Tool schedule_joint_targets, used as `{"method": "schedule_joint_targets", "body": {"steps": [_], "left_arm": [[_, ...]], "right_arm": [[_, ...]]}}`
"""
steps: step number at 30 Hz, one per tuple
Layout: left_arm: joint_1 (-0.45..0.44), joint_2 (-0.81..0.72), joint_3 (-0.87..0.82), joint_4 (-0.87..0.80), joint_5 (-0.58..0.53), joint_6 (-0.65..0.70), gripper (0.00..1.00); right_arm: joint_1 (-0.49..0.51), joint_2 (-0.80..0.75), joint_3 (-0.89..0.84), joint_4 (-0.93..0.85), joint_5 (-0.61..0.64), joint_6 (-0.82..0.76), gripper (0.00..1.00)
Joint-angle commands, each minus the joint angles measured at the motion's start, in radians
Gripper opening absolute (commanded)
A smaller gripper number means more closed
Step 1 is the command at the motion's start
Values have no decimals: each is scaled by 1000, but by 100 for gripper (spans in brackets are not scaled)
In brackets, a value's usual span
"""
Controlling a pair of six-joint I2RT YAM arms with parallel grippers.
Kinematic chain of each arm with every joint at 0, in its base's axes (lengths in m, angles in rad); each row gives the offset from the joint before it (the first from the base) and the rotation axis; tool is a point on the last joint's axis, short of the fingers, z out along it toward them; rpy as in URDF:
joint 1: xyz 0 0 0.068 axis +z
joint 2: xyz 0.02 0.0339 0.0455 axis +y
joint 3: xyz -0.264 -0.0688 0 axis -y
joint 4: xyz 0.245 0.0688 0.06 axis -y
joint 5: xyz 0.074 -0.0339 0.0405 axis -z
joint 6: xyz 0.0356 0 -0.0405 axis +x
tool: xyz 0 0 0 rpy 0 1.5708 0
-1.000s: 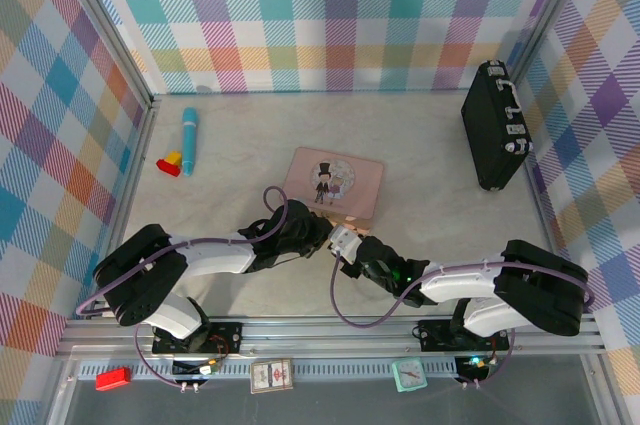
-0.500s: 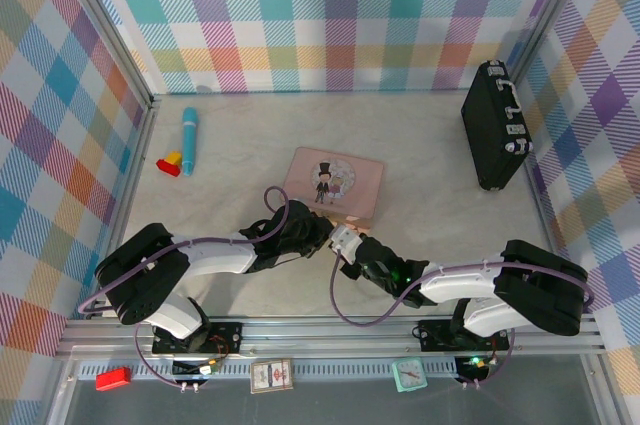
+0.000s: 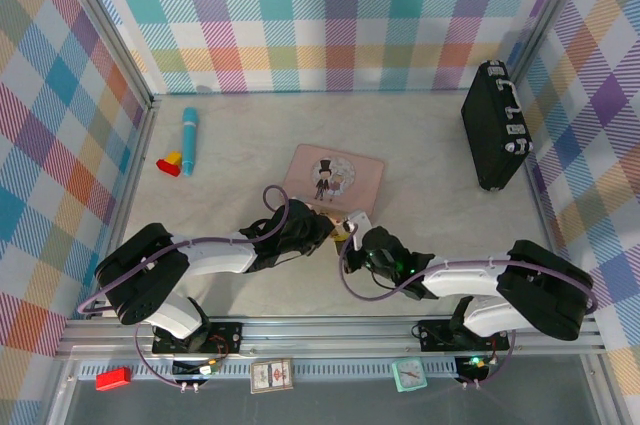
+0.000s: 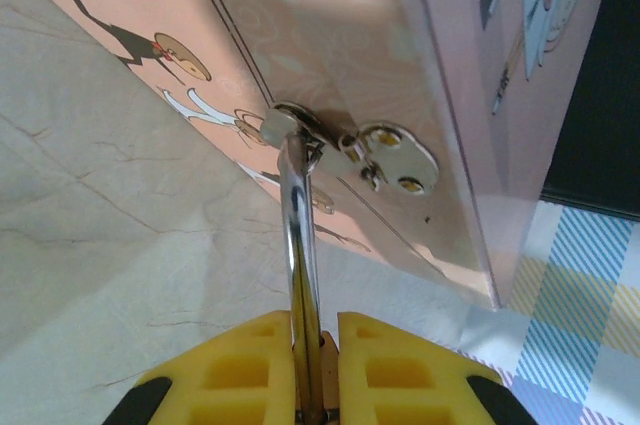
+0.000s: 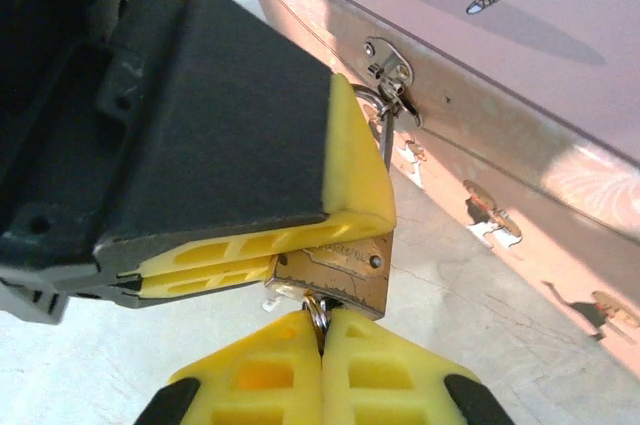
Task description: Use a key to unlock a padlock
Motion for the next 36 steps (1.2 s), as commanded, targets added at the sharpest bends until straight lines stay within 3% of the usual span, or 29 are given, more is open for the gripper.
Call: {"method": "schedule_joint_targets", "body": {"steps": [1,15,24,36], "left_arm": [[-18,-41,34,61,49,23,0],[-14,-30,29,63,48,45,1],[-5,-48,11,23,14,68,35],[23,-82,-6,-54,-18,92,50]], "right_arm": [[-55,-27,-18,38,-35,158,0],[-123,-3,-23,24,-177,326,0],[-124,31,-26,11,-187,366,0],[-125,55,-36,55,-210,409,0]]}}
